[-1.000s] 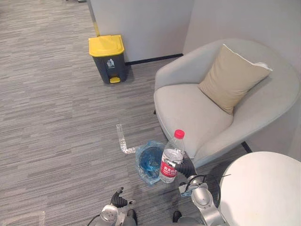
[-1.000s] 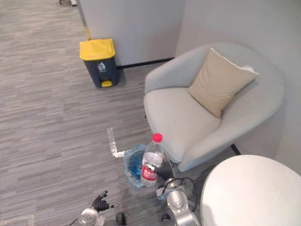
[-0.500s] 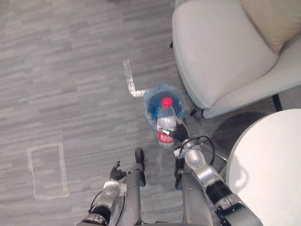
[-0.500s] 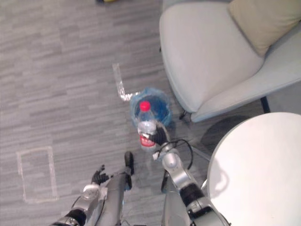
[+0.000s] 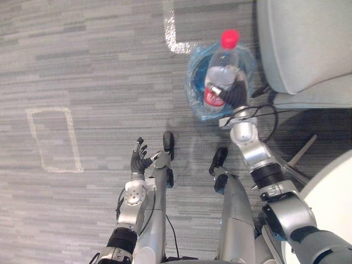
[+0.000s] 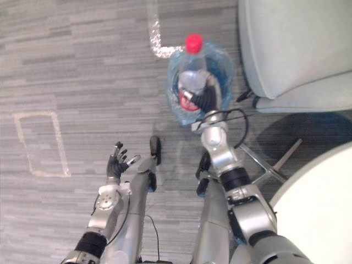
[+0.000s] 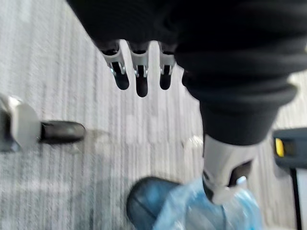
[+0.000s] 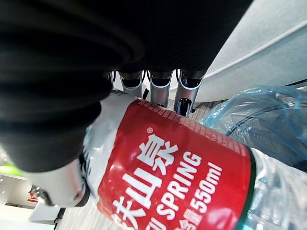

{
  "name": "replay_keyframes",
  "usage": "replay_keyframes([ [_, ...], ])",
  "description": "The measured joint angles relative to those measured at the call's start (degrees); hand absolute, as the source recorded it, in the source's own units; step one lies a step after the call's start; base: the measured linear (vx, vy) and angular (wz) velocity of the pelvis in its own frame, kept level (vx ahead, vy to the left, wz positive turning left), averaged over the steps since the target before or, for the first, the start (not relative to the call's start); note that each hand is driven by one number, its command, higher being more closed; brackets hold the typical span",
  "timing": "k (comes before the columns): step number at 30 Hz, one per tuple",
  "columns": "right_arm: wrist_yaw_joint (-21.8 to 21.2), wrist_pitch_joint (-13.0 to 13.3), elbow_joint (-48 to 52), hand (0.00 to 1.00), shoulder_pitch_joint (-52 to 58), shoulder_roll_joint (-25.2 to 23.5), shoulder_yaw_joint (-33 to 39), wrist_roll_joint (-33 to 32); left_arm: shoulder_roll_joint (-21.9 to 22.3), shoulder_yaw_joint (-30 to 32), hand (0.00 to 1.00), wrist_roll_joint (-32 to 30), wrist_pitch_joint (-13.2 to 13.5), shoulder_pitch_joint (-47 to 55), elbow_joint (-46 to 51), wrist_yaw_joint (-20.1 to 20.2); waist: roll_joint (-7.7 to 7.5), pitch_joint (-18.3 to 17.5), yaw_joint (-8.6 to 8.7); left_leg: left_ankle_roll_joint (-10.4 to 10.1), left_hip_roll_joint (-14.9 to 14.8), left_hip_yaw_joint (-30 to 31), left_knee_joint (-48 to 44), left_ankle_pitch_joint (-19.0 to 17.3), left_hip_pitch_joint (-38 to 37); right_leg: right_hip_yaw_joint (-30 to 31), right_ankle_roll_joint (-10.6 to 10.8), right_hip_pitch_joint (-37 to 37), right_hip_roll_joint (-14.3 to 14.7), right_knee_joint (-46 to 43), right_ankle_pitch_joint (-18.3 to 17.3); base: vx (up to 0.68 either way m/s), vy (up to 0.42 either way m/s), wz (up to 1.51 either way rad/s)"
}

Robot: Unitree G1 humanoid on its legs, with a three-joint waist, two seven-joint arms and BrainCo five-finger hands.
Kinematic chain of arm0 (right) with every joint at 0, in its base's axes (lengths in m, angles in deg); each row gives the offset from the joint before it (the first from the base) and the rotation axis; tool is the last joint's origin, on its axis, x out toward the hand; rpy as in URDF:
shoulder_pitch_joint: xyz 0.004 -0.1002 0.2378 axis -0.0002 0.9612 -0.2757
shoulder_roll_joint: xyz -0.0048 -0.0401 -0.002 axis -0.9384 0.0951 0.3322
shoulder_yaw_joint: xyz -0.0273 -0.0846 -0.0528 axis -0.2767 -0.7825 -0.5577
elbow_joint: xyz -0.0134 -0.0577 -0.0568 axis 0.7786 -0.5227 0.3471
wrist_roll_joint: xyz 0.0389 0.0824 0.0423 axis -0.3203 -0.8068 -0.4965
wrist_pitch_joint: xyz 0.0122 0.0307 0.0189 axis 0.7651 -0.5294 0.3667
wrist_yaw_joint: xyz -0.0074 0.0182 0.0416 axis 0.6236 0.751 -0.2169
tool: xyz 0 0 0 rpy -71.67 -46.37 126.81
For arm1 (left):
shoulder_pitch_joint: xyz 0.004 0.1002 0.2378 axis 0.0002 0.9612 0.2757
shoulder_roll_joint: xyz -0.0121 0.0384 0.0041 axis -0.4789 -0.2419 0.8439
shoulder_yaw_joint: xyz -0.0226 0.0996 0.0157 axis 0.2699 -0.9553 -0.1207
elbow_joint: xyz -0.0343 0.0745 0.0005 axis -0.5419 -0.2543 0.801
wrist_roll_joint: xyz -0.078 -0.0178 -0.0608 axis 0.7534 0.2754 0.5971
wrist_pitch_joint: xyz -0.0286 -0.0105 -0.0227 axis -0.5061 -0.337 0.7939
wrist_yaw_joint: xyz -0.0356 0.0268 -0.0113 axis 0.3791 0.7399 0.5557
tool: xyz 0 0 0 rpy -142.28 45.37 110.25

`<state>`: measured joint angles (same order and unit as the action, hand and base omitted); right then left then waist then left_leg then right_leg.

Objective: Gather rubbish on tea table into small bin, then transfer packed bag to large trash can.

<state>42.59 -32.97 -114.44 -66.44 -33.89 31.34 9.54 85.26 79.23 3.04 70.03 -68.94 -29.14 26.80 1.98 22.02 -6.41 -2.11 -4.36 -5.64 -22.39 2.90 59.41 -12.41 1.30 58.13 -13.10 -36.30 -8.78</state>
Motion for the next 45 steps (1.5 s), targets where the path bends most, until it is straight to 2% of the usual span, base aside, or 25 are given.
replay_keyframes([
  [9, -0.13, -0.04, -7.48, 1.00, -5.98, 5.50, -0.11, -3.48, 0.16, -3.88, 0.00, -0.31, 1.00, 1.48, 6.53, 1.18, -0.03, 0.01, -0.12, -0.17, 0.79, 0.01, -2.26, -0.16, 5.92, -0.01, -0.30, 6.03, -1.60, -3.98, -1.85, 0.01, -0.012, 0.09],
  [10, -0.25, -0.23, -8.92, 0.00, -6.21, 5.94, -0.13, -4.39, 0.11, -4.11, 0.00, -0.28, 0.99, 2.09, 6.47, 1.46, -0.03, 0.01, -0.14, -0.18, 0.79, 0.00, -2.69, -0.17, 6.48, -0.04, -0.42, 6.57, -1.72, -4.49, -2.04, -0.01, -0.023, 0.08],
  [14, -0.44, -0.33, -11.70, 0.00, -6.49, 6.40, -0.48, -4.67, 0.10, -4.34, 0.00, -0.28, 1.01, 3.90, 6.68, 1.47, -0.03, 0.01, -0.12, -0.52, 0.87, -0.12, -2.73, -0.93, 6.73, 0.00, -0.47, 7.06, -2.12, -5.38, -2.50, -0.02, -0.019, 0.05],
  [16, -0.48, -0.30, -12.43, 0.00, -6.92, 6.71, -1.19, -4.81, 0.10, -4.46, 0.00, -0.29, 1.03, 4.49, 7.13, 1.47, -0.01, 0.00, -0.06, 0.06, -0.50, -2.51, -2.74, -1.34, 7.43, 0.00, -0.38, 7.95, -2.26, -6.06, -2.82, -0.03, -0.027, 0.09],
  [21, -0.30, -0.21, -12.37, 0.00, -6.72, 7.27, -1.35, -4.75, 0.15, -4.86, 0.00, -0.37, 1.04, 4.47, 7.42, 1.36, -0.04, -0.02, -0.06, 0.89, -0.86, -3.11, -3.45, 0.17, 9.01, -0.13, -0.40, 9.68, -2.53, -7.59, -3.60, -0.02, -0.023, 0.10],
  [27, 0.82, 0.23, -5.14, 0.00, -2.52, 8.29, -1.35, -2.99, 0.27, -4.97, 0.00, -2.11, 1.05, 4.52, 10.44, 0.96, -0.04, -0.02, 0.11, 0.67, -1.37, -2.73, -4.60, 0.18, 9.77, -0.50, -0.47, 9.97, -2.35, -8.44, -4.07, -0.03, -0.012, 0.00],
  [28, 1.07, 0.30, -3.33, 0.00, -1.31, 8.26, -1.36, -1.76, 0.25, -4.86, 0.00, -2.63, 1.06, 4.53, 11.18, 0.41, -0.05, -0.03, 0.18, 0.05, -1.56, -2.66, -4.58, -0.37, 9.93, -0.51, -0.47, 10.02, -2.16, -8.42, -4.09, -0.05, -0.010, -0.04],
  [30, 1.35, 0.36, -1.62, 0.00, 0.78, 7.99, -1.60, 0.54, 0.20, -4.52, 0.00, -3.27, 1.10, 3.31, 11.21, -0.33, -0.26, -0.14, 0.50, 0.54, -2.00, -2.89, -4.84, -0.73, 10.16, -0.53, -0.46, 10.21, -1.84, -7.98, -4.09, -0.05, -0.011, -0.08],
  [32, 1.86, 0.34, -0.47, 0.00, 2.35, 6.58, -2.36, 3.84, 0.23, -2.43, 0.00, -3.62, 0.31, -2.30, 6.56, -1.94, -0.60, -0.32, 0.70, 0.58, -2.69, -3.18, -5.16, -0.75, 10.53, -0.52, -0.59, 10.40, -1.22, -7.89, -3.97, -0.05, -0.021, -0.11],
  [33, 1.89, 0.27, -0.48, 0.00, 2.69, 5.16, -3.51, 5.31, 0.18, -1.13, 0.00, -3.59, -0.82, -7.83, 3.53, -3.31, -0.69, -0.33, 1.37, 0.68, -3.00, -3.09, -5.70, -0.19, 10.87, -0.53, -0.64, 10.57, -0.97, -8.35, -3.94, -0.04, -0.022, -0.05],
  [35, 1.81, -0.06, -0.45, 0.00, 3.59, 2.79, -4.73, 8.31, -0.83, -0.91, 0.00, -3.69, -1.93, -12.91, 4.07, -4.47, -1.00, -0.51, 2.20, 0.70, -3.29, -3.04, -6.21, -0.10, 11.63, -0.62, -0.83, 11.24, -0.79, -8.53, -3.82, -0.05, -0.025, -0.06],
  [36, 1.64, -0.74, -0.48, 0.00, 3.91, 1.04, -4.75, 10.10, -0.92, -0.18, 0.00, -3.78, -2.23, -14.73, 6.06, -5.06, -1.05, -0.54, 3.24, 0.70, -3.37, -2.98, -6.51, -0.06, 12.10, -0.65, -0.88, 11.69, -0.76, -8.66, -3.78, -0.06, -0.023, -0.07],
  [40, 0.32, -3.48, -1.16, 0.00, 4.75, 0.18, -4.45, 16.61, 0.30, 1.71, 0.00, -4.31, -3.68, -15.43, 6.87, -5.10, -1.09, -0.55, 3.53, 0.65, -3.99, -2.92, -7.10, -0.03, 12.51, -0.65, -1.07, 11.97, -0.14, -8.63, -3.66, -0.05, -0.020, -0.07],
  [42, -0.36, -3.97, -3.67, 0.00, 3.08, -0.34, -4.60, 18.70, 0.38, 5.34, 0.00, -4.47, -2.90, -16.37, -0.34, -5.09, -1.19, -0.62, 3.65, 0.51, -4.28, -2.94, -6.84, 0.00, 12.43, -0.61, -1.08, 11.98, 0.15, -8.44, -3.66, -0.06, -0.031, -0.08],
  [43, -0.48, -4.15, -6.14, 0.00, 1.61, -0.89, -5.15, 20.45, 0.25, 7.32, 0.00, -3.72, -3.30, -18.40, -6.66, -5.18, -1.23, -0.63, 3.82, 0.46, -4.63, -2.97, -6.91, -0.03, 12.54, -0.62, -1.20, 12.05, 0.53, -8.27, -3.58, -0.04, -0.025, -0.10],
  [45, -0.57, -4.30, -8.98, 0.00, 0.32, -1.53, -6.49, 22.07, -0.34, 9.39, 0.00, -2.52, -4.32, -20.60, -11.89, -5.35, -1.69, -0.60, 3.95, 0.29, -5.00, -2.99, -6.97, 0.09, 12.85, -0.57, -1.49, 12.41, 0.93, -8.11, -3.38, -0.05, -0.032, -0.09],
])
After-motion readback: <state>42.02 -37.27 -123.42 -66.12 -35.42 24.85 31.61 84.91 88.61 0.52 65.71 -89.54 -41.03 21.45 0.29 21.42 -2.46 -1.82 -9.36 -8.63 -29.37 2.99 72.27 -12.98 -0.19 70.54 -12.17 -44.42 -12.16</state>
